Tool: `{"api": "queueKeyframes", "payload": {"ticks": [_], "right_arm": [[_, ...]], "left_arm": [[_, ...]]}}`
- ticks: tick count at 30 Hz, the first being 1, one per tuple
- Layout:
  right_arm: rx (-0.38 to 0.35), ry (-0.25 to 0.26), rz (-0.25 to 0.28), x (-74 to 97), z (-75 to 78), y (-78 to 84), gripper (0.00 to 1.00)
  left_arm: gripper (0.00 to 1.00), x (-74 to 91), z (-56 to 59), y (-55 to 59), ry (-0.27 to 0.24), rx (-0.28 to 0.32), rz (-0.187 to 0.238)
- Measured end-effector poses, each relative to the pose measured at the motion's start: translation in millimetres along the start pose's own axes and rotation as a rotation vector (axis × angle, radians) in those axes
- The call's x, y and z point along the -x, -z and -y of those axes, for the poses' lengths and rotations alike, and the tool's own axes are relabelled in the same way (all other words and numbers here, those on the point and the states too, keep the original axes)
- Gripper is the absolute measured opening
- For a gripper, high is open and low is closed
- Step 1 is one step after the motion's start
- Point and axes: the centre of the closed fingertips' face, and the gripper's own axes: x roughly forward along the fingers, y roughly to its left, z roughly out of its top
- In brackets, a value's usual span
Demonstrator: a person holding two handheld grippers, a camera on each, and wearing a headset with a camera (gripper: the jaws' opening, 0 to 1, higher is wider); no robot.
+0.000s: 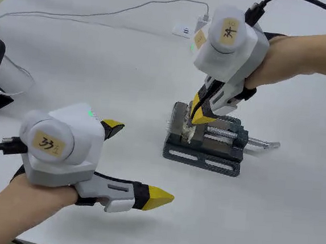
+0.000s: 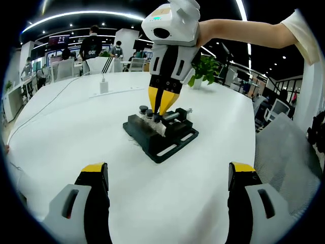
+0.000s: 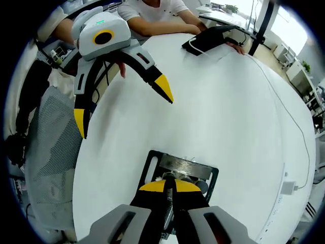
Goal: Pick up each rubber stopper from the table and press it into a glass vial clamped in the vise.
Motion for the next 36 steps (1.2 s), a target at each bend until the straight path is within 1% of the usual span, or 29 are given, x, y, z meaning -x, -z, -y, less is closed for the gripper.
{"api": "queueKeyframes", "payload": {"ticks": [3, 5, 6, 9, 11, 14, 20, 22, 23, 26, 28, 29, 30, 31, 32, 33, 34, 35, 36], "right_arm": [[-0.023, 0.011, -0.016, -0.3, 0.8, 0.8, 0.0], [-0.007, 0.017, -0.027, -0.6, -1.7, -0.4, 0.0], [-0.016, 0.021, -0.032, -0.3, -1.8, -0.3, 0.0], [-0.033, 0.02, -0.026, 0.9, -4.3, -2.1, 0.0], [-0.053, 0.017, -0.008, 0.4, -2.9, -2.0, 0.0], [-0.055, 0.016, -0.004, -0.3, -2.4, -1.9, 0.0], [-0.075, 0.01, -0.025, -1.7, -1.9, -2.3, 0.0], [-0.077, 0.007, -0.029, -2.8, 1.2, -3.3, 0.0], [-0.074, 0.005, -0.036, -2.5, -0.8, -1.4, 0.0], [-0.067, -0.005, -0.052, -3.2, -3.0, -2.0, 0.0], [-0.061, -0.011, -0.053, -3.6, -2.6, -2.7, 0.0], [-0.075, -0.018, -0.049, -4.7, -1.4, -4.1, 0.0], [-0.063, -0.013, -0.058, -4.8, -0.8, -3.8, 0.0], [-0.031, -0.01, -0.076, -5.1, -0.5, -4.1, 0.0], [-0.04, -0.007, -0.084, -6.3, -1.0, -5.2, 0.0], [-0.03, -0.008, -0.091, -6.7, -0.7, -4.2, 0.0], [-0.028, -0.01, -0.089, -6.7, -0.4, -3.8, 0.0], [-0.048, -0.014, -0.086, -5.4, -0.5, -3.2, 0.0], [-0.05, -0.018, -0.085, -5.2, -0.4, -3.0, 0.0]], "left_arm": [[0.98, -0.3, 0.1, 0.4, 0.001, 0.002, 0.001], [0.98, -0.9, 0.0, 1.6, 0.001, 0.005, 0.0], [0.98, -1.2, 0.0, 2.0, 0.001, 0.006, -0.001], [0.98, -2.5, 0.7, 2.1, 0.003, 0.008, 0.0], [0.98, -3.4, 1.3, 1.4, 0.005, 0.006, 0.002], [0.98, -4.4, 0.7, 0.2, 0.005, 0.01, 0.007], [0.98, -4.7, -0.9, 0.5, 0.002, 0.014, 0.007], [0.98, -4.8, -1.3, 1.1, 0.001, 0.012, 0.005], [0.98, -4.8, -1.6, 1.5, 0.001, 0.014, 0.004], [0.98, -5.3, -2.3, 2.5, -0.001, 0.018, 0.003], [0.98, -5.6, -2.2, 2.9, -0.001, 0.021, 0.004], [0.98, -5.6, -2.2, 3.1, -0.001, 0.022, 0.005], [0.98, -5.8, -2.3, 3.5, -0.002, 0.023, 0.004], [0.98, -5.8, -2.3, 3.9, -0.002, 0.024, 0.004], [0.98, -5.9, -2.4, 4.2, -0.003, 0.026, 0.004], [0.98, -5.8, -2.4, 4.5, -0.002, 0.027, 0.002], [0.97, -5.6, -2.7, 4.4, -0.004, 0.025, 0.003], [0.97, -5.1, -2.9, 4.2, -0.005, 0.027, 0.004], [0.97, -4.7, -3.0, 4.1, -0.006, 0.029, 0.005]]}}
